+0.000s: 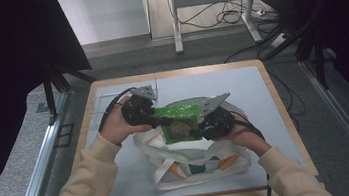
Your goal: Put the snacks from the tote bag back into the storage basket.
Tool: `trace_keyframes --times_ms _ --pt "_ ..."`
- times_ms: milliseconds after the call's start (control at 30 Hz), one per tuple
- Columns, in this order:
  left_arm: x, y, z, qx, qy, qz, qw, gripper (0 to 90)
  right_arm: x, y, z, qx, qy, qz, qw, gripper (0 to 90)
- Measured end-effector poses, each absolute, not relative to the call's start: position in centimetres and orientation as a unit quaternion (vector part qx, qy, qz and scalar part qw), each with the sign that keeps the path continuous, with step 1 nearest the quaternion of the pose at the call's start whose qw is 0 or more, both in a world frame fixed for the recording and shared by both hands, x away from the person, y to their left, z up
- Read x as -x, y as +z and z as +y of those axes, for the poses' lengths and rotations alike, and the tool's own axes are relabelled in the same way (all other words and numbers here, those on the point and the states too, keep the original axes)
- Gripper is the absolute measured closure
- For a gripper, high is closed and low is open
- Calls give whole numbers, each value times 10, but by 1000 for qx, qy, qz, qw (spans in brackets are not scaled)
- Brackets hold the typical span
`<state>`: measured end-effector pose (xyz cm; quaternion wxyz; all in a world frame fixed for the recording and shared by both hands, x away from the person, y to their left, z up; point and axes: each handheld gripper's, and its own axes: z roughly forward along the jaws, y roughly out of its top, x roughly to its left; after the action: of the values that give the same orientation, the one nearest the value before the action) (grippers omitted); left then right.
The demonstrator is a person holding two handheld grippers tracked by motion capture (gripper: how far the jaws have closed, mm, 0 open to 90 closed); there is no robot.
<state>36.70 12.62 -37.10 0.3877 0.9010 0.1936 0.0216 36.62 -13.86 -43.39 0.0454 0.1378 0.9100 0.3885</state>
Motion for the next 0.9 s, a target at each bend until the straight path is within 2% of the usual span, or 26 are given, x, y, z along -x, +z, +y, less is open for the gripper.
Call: trace_keyframes --times_ms 233,400,500,600,900 --pt "-367 -372 134 -894 15 197 401 736 -362 -431 -142 -141 407 901 52 636" --pt "-368 -375 144 -886 18 215 411 744 -359 -426 -148 -186 429 882 64 474" --pt "-367 -375 149 -881 16 221 418 745 -356 -423 -155 -198 440 873 72 414" --pt "-366 -374 154 -877 22 231 421 746 -353 -423 -161 -221 436 869 78 385" --pt "-364 -369 169 -867 21 235 439 747 -340 -423 -175 -248 440 860 78 372"
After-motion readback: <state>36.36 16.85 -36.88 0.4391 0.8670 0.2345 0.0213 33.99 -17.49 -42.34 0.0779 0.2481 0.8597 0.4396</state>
